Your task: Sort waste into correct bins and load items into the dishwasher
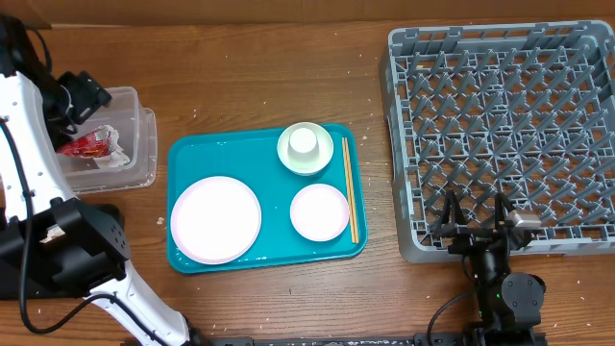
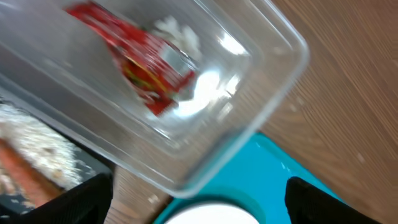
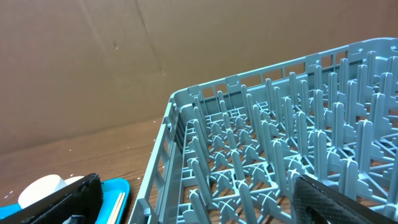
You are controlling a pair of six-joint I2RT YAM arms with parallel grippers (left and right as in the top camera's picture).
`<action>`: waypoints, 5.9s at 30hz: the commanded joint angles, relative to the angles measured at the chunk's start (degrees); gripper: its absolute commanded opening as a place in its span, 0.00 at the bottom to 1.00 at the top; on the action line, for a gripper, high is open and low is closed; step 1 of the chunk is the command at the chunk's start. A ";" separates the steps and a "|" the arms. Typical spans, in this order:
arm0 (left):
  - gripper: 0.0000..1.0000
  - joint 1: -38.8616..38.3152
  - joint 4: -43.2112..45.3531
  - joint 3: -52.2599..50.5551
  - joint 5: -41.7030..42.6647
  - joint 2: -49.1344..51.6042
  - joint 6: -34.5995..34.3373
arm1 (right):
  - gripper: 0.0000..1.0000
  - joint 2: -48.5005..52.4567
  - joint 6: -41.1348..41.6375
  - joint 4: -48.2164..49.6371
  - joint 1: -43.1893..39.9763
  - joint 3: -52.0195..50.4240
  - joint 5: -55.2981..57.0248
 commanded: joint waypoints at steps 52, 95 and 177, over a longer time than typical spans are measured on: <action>1.00 -26.99 -0.92 -5.38 -0.20 -0.63 -2.89 | 1.00 -0.68 27.85 12.09 -0.13 -0.59 -27.30; 1.00 -26.99 -0.92 -5.38 -0.20 -0.63 -2.89 | 1.00 52.19 7.34 -46.21 18.56 66.07 -22.58; 1.00 -26.99 -0.92 -5.38 -0.20 -0.63 -2.89 | 0.59 109.87 16.81 -35.58 46.86 72.52 -5.49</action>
